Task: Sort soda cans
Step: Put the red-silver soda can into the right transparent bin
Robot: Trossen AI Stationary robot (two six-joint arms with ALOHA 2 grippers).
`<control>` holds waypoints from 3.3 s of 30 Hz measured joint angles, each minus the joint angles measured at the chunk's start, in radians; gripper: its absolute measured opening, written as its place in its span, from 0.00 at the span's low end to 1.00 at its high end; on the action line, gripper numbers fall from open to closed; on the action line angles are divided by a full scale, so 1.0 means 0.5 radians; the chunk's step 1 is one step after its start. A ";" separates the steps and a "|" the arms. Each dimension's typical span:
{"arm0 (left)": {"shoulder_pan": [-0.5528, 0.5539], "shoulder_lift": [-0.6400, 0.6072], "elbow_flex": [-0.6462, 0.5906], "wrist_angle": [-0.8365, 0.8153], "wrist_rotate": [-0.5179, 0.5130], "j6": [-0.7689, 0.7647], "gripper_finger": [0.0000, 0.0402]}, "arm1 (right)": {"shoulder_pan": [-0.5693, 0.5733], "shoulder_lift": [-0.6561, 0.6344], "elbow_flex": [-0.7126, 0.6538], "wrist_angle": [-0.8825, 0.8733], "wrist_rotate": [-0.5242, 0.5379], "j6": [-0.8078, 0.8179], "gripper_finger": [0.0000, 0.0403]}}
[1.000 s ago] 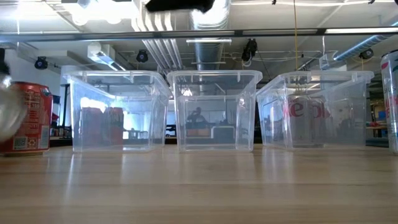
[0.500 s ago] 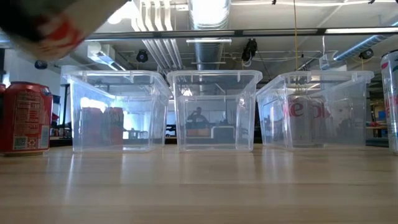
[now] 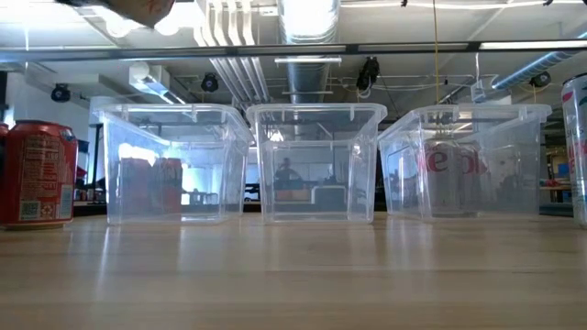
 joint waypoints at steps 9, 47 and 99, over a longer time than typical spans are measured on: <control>0.004 -0.005 -0.017 0.530 0.007 0.475 0.72 | 0.011 0.226 -0.031 0.554 0.006 -0.325 0.83; 0.088 -0.020 -0.012 0.576 -0.270 1.601 0.72 | 0.111 -0.130 -0.029 -0.460 0.015 0.520 0.90; 0.354 0.580 0.013 0.464 -0.783 2.879 0.72 | -0.387 -0.192 -0.019 -1.453 -0.770 1.309 0.95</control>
